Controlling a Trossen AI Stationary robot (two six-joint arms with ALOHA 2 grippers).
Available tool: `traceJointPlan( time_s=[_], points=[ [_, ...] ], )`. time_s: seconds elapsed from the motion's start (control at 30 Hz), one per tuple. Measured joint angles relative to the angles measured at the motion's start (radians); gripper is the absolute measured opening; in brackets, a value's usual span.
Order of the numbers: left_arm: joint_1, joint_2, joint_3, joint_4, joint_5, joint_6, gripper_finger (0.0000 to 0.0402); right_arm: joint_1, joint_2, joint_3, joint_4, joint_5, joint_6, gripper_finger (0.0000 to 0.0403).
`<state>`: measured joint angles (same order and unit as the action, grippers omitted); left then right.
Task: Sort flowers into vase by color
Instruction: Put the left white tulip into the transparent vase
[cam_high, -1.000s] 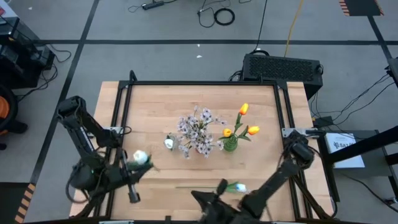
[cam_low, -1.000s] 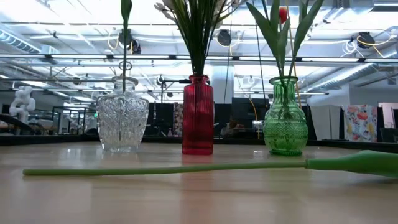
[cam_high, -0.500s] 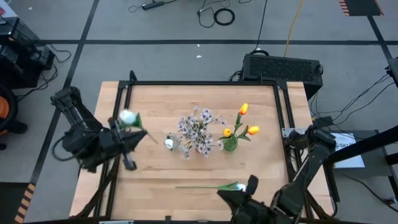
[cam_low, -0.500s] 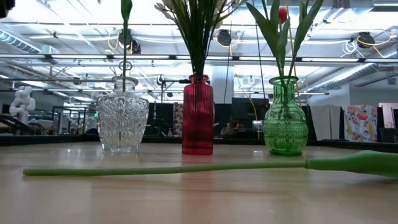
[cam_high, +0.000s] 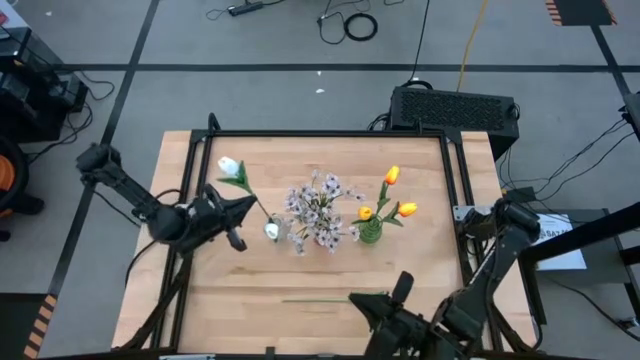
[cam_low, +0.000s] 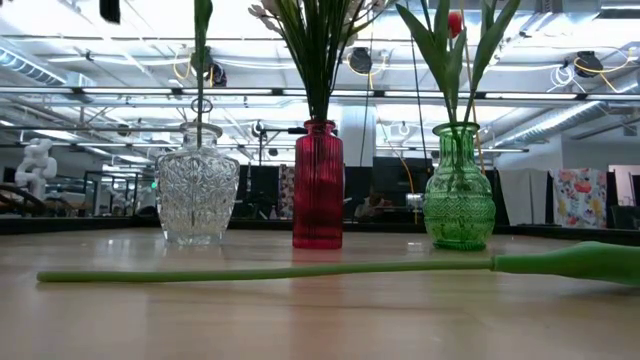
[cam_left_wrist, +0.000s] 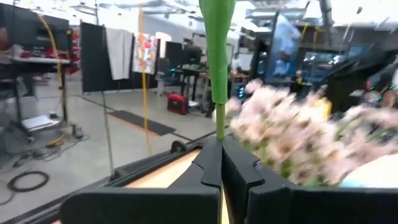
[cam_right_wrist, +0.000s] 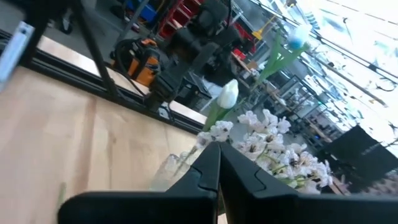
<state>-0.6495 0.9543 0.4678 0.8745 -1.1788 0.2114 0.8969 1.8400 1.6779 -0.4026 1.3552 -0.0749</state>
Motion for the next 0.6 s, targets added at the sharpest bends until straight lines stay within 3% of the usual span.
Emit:
traceJointPlan(
  time_s=[0.13, 0.43, 0.6],
  points=[
    [0.049, 0.000, -0.039, 0.002, 0.039, -0.068, 0.0001, -0.031, 0.000, 0.000, -0.002, -0.007, -0.027, 0.0000],
    [0.106, 0.019, -0.066, -0.006, 0.052, -0.112, 0.0001, -0.104, 0.000, 0.000, -0.034, -0.141, -0.046, 0.0000],
    [0.139, 0.038, -0.066, -0.111, 0.052, -0.230, 0.0001, -0.128, 0.000, 0.000, -0.066, -0.157, -0.044, 0.0000]
  ],
)
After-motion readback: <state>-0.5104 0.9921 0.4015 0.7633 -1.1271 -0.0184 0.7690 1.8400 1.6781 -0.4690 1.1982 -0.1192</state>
